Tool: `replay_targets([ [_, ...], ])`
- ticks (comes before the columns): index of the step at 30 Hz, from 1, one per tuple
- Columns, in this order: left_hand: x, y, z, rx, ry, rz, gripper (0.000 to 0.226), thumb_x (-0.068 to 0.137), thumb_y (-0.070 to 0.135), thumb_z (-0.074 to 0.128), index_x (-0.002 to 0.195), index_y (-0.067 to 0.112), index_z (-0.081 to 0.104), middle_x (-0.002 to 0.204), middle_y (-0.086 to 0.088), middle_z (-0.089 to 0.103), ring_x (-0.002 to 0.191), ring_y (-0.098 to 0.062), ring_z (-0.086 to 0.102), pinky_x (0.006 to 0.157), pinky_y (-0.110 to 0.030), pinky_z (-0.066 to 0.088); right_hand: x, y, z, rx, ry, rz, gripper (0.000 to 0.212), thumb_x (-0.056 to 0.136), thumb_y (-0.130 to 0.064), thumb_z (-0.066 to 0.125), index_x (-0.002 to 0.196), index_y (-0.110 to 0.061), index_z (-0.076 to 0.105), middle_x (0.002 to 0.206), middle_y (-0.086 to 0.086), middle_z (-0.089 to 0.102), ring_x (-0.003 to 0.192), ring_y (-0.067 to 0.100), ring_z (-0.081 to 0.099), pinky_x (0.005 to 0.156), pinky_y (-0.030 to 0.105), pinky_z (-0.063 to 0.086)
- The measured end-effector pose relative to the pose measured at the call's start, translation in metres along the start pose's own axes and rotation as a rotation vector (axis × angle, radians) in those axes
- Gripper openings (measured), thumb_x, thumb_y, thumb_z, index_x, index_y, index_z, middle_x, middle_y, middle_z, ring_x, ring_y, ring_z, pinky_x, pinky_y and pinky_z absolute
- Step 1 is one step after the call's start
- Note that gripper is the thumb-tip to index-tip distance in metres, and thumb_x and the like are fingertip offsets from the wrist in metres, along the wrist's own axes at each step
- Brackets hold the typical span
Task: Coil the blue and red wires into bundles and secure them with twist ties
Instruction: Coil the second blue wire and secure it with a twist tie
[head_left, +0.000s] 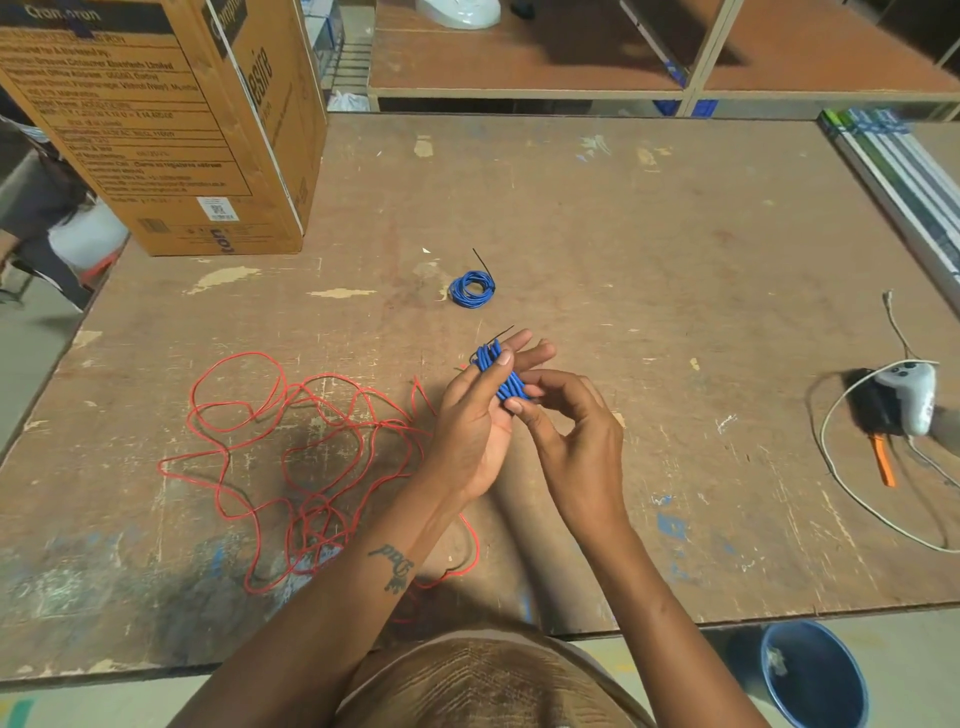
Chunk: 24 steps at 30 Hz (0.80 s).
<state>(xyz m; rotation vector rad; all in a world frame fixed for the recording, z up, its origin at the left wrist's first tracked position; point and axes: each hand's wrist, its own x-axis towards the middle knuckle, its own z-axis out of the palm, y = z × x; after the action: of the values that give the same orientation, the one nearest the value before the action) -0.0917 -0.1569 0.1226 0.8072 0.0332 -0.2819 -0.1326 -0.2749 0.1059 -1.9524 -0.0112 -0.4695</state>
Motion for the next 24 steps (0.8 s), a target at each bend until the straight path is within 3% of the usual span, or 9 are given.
replay_targets([
  [2, 0.002, 0.002, -0.003, 0.044, -0.013, -0.015, 0.041, 0.112, 0.014, 0.041, 0.148, -0.005, 0.05, 0.128, -0.015, 0.074, 0.103, -0.015, 0.07, 0.08, -0.022, 0.055, 0.001, 0.001, -0.001, -0.109, -0.027, -0.05, 0.02, 0.096, -0.019, 0.083, 0.114, -0.019, 0.075, 0.106, -0.009, 0.071, 0.102, 0.007, 0.07, 0.092, 0.027, 0.054],
  [8, 0.001, -0.009, -0.015, 0.1, 0.008, -0.043, 0.038, 0.113, 0.011, 0.041, 0.145, -0.006, 0.052, 0.128, -0.019, 0.073, 0.106, -0.017, 0.071, 0.085, -0.024, 0.056, 0.001, 0.008, -0.001, -0.245, -0.128, -0.028, 0.02, 0.1, -0.039, 0.077, 0.114, -0.025, 0.076, 0.103, -0.008, 0.066, 0.092, 0.004, 0.064, 0.081, 0.025, 0.048],
  [10, 0.0, -0.013, -0.016, 0.119, 0.003, -0.039, 0.038, 0.113, 0.009, 0.041, 0.145, -0.008, 0.051, 0.129, -0.023, 0.071, 0.107, -0.018, 0.073, 0.079, -0.02, 0.056, -0.002, 0.007, 0.004, -0.357, -0.123, -0.024, 0.02, 0.103, -0.04, 0.072, 0.118, -0.027, 0.076, 0.103, -0.006, 0.064, 0.09, 0.01, 0.066, 0.077, 0.029, 0.047],
  [12, 0.0, -0.015, -0.018, 0.164, -0.007, -0.019, 0.037, 0.113, 0.009, 0.042, 0.145, -0.008, 0.05, 0.13, -0.025, 0.071, 0.114, -0.021, 0.072, 0.085, -0.023, 0.057, -0.002, 0.007, 0.009, -0.408, -0.133, -0.007, 0.02, 0.104, -0.038, 0.07, 0.121, -0.028, 0.075, 0.103, -0.003, 0.064, 0.09, 0.017, 0.068, 0.076, 0.034, 0.049],
  [15, 0.001, -0.018, -0.02, 0.264, -0.037, 0.001, 0.036, 0.113, 0.012, 0.042, 0.145, -0.004, 0.049, 0.133, -0.021, 0.071, 0.129, -0.029, 0.066, 0.105, -0.038, 0.053, -0.001, 0.012, 0.009, -0.314, -0.161, 0.07, 0.021, 0.103, -0.038, 0.071, 0.121, -0.03, 0.078, 0.102, -0.003, 0.063, 0.094, 0.015, 0.065, 0.08, 0.035, 0.048],
  [20, 0.001, -0.019, -0.027, 0.458, -0.072, -0.011, 0.035, 0.114, 0.014, 0.043, 0.146, 0.001, 0.048, 0.138, -0.014, 0.07, 0.135, -0.03, 0.062, 0.117, -0.053, 0.045, -0.002, 0.018, 0.011, 0.023, -0.209, 0.245, 0.024, 0.099, -0.023, 0.077, 0.121, -0.032, 0.081, 0.101, 0.0, 0.067, 0.095, 0.005, 0.064, 0.083, 0.02, 0.049],
  [24, 0.006, -0.019, -0.031, 0.507, -0.103, -0.074, 0.037, 0.114, 0.014, 0.044, 0.149, 0.003, 0.046, 0.139, -0.013, 0.07, 0.138, -0.03, 0.06, 0.122, -0.054, 0.04, -0.004, 0.023, 0.016, 0.089, -0.157, 0.286, 0.026, 0.1, -0.02, 0.076, 0.115, -0.042, 0.079, 0.101, 0.001, 0.067, 0.096, 0.008, 0.066, 0.083, 0.025, 0.051],
])
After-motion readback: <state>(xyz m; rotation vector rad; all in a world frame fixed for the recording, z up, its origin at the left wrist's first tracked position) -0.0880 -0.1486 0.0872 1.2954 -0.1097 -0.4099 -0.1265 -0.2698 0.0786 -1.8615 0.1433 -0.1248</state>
